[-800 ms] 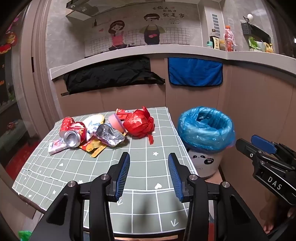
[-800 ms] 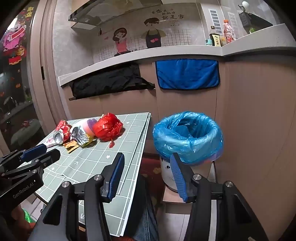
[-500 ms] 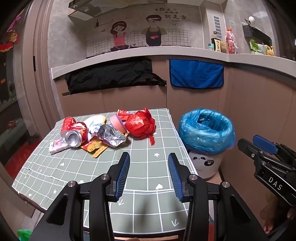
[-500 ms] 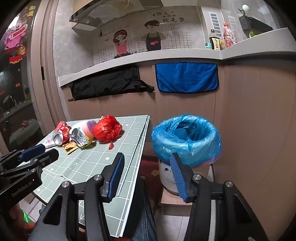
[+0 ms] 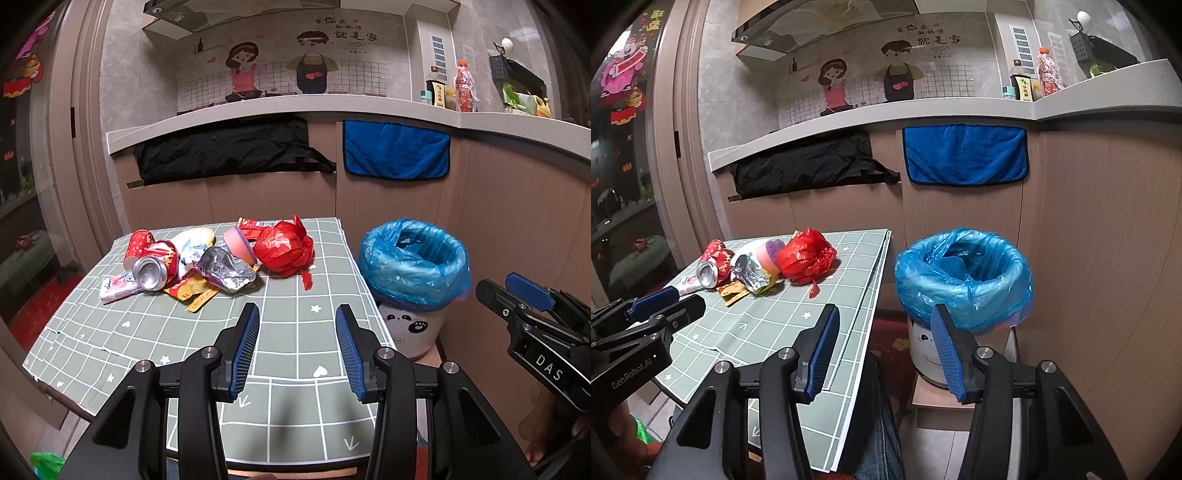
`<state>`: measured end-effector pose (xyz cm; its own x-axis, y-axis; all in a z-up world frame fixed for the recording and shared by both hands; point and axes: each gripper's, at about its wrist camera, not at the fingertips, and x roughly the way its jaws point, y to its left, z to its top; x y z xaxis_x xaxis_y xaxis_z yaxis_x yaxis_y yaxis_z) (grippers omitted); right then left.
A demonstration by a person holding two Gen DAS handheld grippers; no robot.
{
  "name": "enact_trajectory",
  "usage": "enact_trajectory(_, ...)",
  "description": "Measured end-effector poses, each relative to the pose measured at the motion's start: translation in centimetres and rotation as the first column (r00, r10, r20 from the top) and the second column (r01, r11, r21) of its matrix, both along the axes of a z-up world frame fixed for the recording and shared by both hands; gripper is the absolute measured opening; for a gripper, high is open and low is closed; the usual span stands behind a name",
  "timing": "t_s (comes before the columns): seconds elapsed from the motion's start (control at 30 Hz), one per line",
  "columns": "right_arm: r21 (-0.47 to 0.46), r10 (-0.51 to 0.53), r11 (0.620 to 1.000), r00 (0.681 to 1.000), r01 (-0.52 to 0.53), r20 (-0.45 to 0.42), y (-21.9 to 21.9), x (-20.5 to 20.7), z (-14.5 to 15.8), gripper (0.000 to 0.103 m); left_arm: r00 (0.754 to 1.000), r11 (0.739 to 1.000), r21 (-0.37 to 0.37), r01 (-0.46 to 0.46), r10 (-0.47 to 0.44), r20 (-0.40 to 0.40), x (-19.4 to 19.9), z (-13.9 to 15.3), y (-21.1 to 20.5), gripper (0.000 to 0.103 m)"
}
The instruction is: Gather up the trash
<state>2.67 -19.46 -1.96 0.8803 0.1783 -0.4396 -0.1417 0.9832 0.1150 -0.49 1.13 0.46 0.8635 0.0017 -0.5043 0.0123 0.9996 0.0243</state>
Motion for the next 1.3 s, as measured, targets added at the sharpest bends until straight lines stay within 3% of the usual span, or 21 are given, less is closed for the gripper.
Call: enact_trajectory(1.3, -0.009, -0.001, 1.0, 1.0, 0.001, 0.009, 0.1, -0.21, 0.39, 0.048, 1.0, 1.0, -0.005, -0.001, 0.001, 0.004, -0.06, 0.03, -0.01, 0.044)
